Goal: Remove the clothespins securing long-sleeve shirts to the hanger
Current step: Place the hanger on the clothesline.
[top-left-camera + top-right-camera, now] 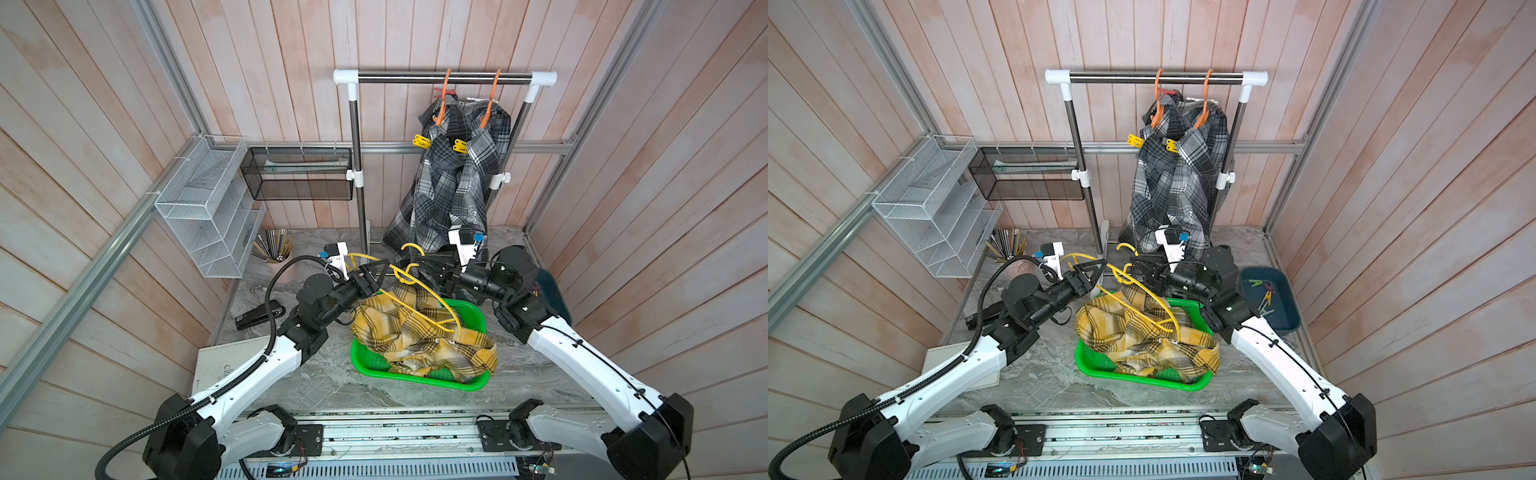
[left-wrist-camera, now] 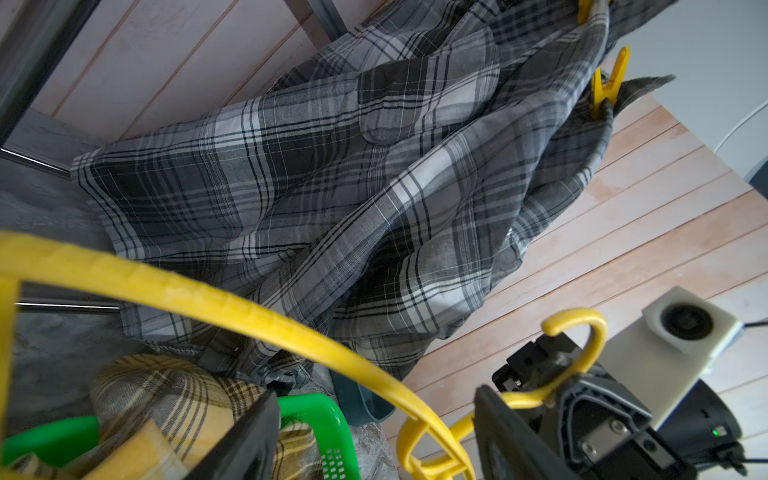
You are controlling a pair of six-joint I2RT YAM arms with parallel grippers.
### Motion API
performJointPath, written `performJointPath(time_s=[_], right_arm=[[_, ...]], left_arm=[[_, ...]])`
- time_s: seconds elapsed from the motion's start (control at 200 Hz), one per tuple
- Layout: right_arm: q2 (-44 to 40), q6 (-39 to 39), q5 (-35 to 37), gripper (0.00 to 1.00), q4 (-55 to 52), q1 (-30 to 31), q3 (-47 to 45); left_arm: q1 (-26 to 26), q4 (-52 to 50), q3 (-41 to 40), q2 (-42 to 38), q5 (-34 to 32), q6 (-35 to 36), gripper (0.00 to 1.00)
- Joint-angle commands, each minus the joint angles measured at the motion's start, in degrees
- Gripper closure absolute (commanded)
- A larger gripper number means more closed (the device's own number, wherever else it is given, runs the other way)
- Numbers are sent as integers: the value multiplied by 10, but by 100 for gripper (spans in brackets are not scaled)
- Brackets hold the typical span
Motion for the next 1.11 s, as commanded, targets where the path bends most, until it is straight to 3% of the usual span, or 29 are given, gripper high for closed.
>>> performJointPath(time_s=[0.0,0.325,0.49,0.585,0.63,0.715,0.785,1.1], right_arm=[[-13,-8,-20,100,48,9,-8],[7,-28,-72,100,13,33,5],[14,-39,-66,100,-10,46,13],[13,-39,-62,100,-14,46,12],[12,-36,-57,99,-14,46,12],[3,-35,-50,67,-12,46,6],[-10,-38,-43,54,-10,46,-2],[-65,-36,-29,45,5,45,-63]], left_arm=[[3,27,19,15,-7,-15,30],[3,114,24,57,-12,-47,50],[3,150,30,77,4,-64,74],[3,170,26,84,5,-83,100],[3,181,23,84,0,-92,100],[13,208,20,82,-7,-116,100],[27,231,22,81,-2,-132,100],[93,249,21,36,12,-193,100]])
